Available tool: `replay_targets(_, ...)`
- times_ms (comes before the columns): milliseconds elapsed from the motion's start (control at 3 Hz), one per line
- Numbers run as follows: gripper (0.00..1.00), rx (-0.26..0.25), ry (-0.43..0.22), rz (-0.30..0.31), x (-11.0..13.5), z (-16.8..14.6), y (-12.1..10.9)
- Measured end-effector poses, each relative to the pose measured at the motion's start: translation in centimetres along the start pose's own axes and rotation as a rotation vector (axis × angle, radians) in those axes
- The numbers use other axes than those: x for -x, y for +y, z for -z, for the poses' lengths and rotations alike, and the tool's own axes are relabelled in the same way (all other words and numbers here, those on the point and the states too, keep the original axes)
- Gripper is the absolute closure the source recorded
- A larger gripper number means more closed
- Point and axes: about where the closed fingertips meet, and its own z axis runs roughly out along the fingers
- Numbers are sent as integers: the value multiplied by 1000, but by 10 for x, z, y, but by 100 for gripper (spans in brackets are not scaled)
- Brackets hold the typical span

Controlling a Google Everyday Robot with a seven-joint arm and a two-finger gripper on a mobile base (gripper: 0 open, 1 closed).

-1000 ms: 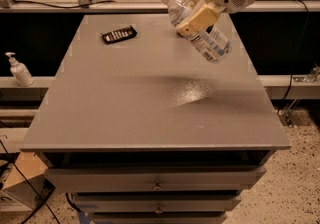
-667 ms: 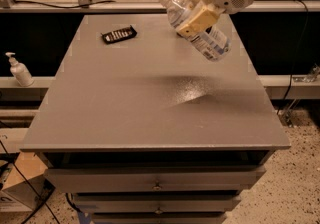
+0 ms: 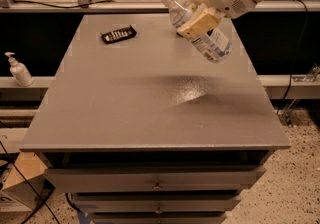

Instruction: Place blue plastic bottle upright

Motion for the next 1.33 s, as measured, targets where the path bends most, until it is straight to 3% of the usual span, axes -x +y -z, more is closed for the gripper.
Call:
replay_targets(667,100,-109,-169,7,6,12,-8)
replay_targets(1333,100,-177,-340,12,4,22,-9)
